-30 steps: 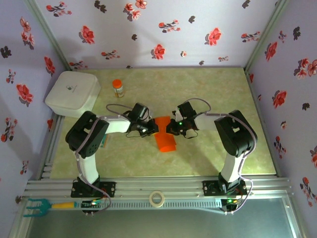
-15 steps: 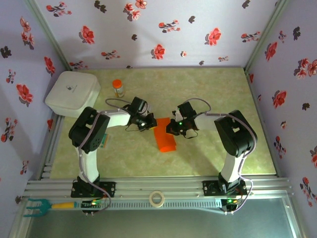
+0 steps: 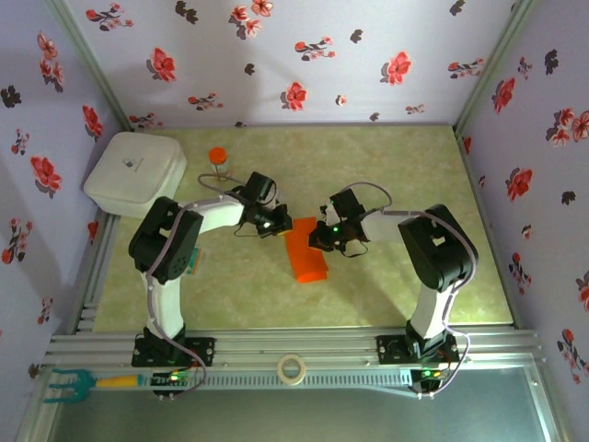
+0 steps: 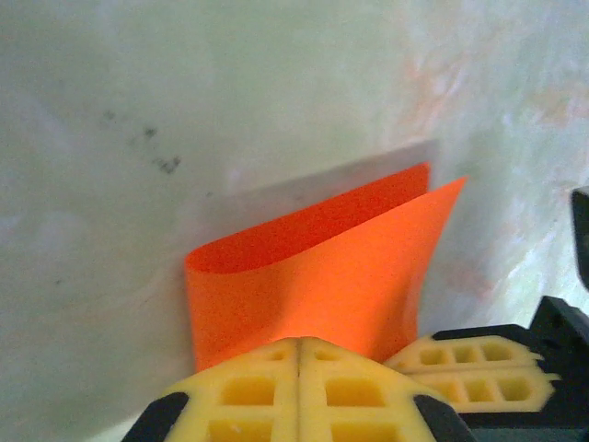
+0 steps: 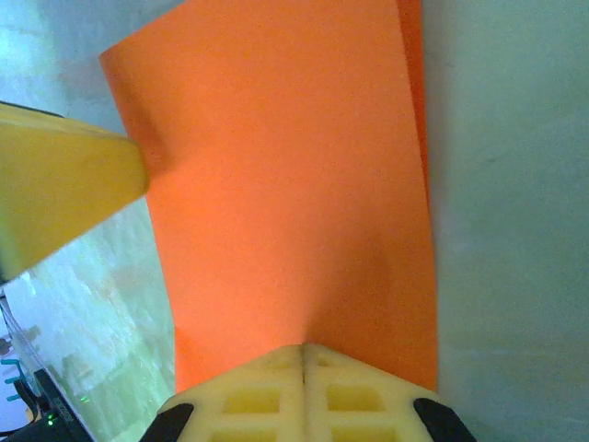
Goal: Fold a paper plane with a square sheet of paper (pick it up from the middle)
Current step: First fold the square sheet of paper in half at the center of the table.
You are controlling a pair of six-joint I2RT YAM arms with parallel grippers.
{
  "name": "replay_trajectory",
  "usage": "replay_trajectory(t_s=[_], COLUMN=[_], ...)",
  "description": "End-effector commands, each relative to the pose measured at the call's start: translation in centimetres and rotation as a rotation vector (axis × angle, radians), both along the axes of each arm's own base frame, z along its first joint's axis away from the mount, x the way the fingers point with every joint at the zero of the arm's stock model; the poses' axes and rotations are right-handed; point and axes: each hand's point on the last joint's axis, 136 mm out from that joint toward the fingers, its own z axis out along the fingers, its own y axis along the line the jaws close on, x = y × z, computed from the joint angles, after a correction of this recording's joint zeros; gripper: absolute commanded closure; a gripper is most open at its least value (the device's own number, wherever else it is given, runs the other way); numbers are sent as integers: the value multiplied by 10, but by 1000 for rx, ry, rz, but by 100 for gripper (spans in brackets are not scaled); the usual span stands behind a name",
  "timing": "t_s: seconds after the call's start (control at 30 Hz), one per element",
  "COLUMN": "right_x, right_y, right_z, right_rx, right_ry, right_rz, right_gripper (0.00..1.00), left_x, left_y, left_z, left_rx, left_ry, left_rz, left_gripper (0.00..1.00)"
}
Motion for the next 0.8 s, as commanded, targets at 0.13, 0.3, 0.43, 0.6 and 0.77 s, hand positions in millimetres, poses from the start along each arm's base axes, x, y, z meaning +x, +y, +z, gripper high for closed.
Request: replay_trajectory(t_s=[0.13,0.3,0.43,0.6,0.77], right_x=[-27,-28,-28,-28,-28], right_y=[-37,-37,-37,-38,-38], right_z=[-48,-47,-47,-45,-44], right_rx=[-185,-185,-186,-185,-185], right_ry=[131,130,130,128,127], right_rz=[-48,-48,-48,-48,-51], right_gripper=[100,100,100,100,100], left_x=[-3,0,12,29,41], left_y=[1,17,31,41,48], left_z=[-27,-46,-48,-40,-36], left_rx=[16,42,73,100,128], left_ry=[63,77,66,47,51], left_rz=[-36,4,46,92,135], left_gripper=[100,100,100,100,100])
